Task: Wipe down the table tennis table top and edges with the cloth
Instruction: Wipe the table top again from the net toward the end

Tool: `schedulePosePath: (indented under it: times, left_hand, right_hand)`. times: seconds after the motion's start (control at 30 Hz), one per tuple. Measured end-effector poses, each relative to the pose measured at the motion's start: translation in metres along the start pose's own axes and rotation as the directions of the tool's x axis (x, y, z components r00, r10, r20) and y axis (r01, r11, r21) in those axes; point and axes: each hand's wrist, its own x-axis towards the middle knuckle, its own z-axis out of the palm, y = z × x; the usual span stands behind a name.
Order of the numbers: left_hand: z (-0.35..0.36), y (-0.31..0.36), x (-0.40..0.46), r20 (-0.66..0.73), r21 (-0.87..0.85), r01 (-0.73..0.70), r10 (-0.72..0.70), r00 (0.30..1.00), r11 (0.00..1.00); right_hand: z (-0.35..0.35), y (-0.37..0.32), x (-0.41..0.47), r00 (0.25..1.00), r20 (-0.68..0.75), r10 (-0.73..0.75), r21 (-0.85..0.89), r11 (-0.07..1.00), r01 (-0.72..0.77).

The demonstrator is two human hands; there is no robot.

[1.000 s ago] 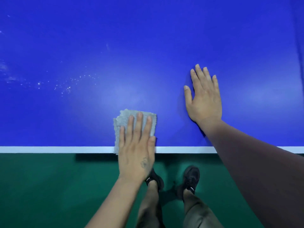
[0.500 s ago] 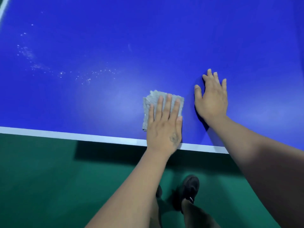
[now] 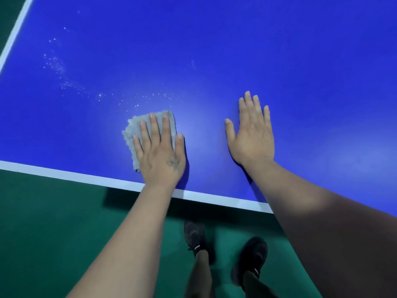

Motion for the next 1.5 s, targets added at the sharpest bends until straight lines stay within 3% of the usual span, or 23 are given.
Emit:
schedulePosePath:
  times: [0.07,0.17,0.3,0.4,0.6,0.77,0.9,1.0,1.1,1.27,1.37,1.5]
  left_hand:
    - [0.002,0.014,0.025,0.011,-0.034,-0.008,0.009,1.0,0.999]
    - [0.009,0.048,0.032,-0.005,-0.023,-0.149,0.149,0.989,0.989]
    - [0.018,0.074,-0.002,-0.013,-0.001,-0.362,0.361,0.932,0.932]
    - [0.016,0.06,-0.035,0.009,0.016,-0.426,0.426,0.905,0.905]
    - [0.004,0.005,-0.052,0.042,0.039,-0.342,0.34,0.939,0.939]
    - [-0.006,-0.019,0.009,-0.003,0.026,-0.131,0.132,0.991,0.991]
    - [-0.008,0.005,0.072,-0.033,-0.05,-0.042,0.04,0.999,0.998]
    - [-0.006,0.041,0.11,-0.039,-0.105,-0.088,0.084,0.996,0.991]
    - [0.003,0.073,0.12,-0.053,-0.083,-0.228,0.225,0.973,0.97]
    - [0.008,0.079,0.063,-0.026,0.017,-0.467,0.467,0.884,0.884]
    - [0.005,0.051,0.022,0.03,0.04,-0.487,0.486,0.873,0.872]
    - [-0.004,0.009,0.013,0.036,0.079,-0.392,0.39,0.92,0.917]
  right_hand:
    - [0.0,-0.001,0.0,1.0,-0.005,0.002,-0.006,1.0,-0.002]
    - [0.001,-0.002,0.001,1.0,-0.012,0.005,0.007,1.0,-0.005]
    - [0.001,-0.001,0.001,1.0,-0.009,0.02,0.025,1.0,-0.019]
    - [0.001,-0.002,0.001,1.0,-0.013,0.018,0.019,1.0,-0.018]
    - [0.002,-0.002,0.002,0.999,-0.031,0.013,0.031,0.999,-0.012]
    - [0.002,-0.001,0.003,0.999,-0.031,0.015,0.031,0.999,-0.014]
    - [0.002,0.0,0.003,0.999,-0.042,0.015,0.052,0.999,-0.012]
    - [0.002,0.001,0.003,0.999,-0.046,0.017,0.058,0.998,-0.015]
    - [0.003,0.001,0.003,0.999,-0.046,0.017,0.073,0.997,-0.013]
    - [0.003,0.002,0.005,0.999,-0.04,0.014,0.083,0.997,-0.011]
    - [0.003,0.003,0.005,0.999,-0.043,0.019,0.082,0.997,-0.016]
    - [0.004,0.002,0.005,0.999,-0.04,0.014,0.068,0.998,-0.011]
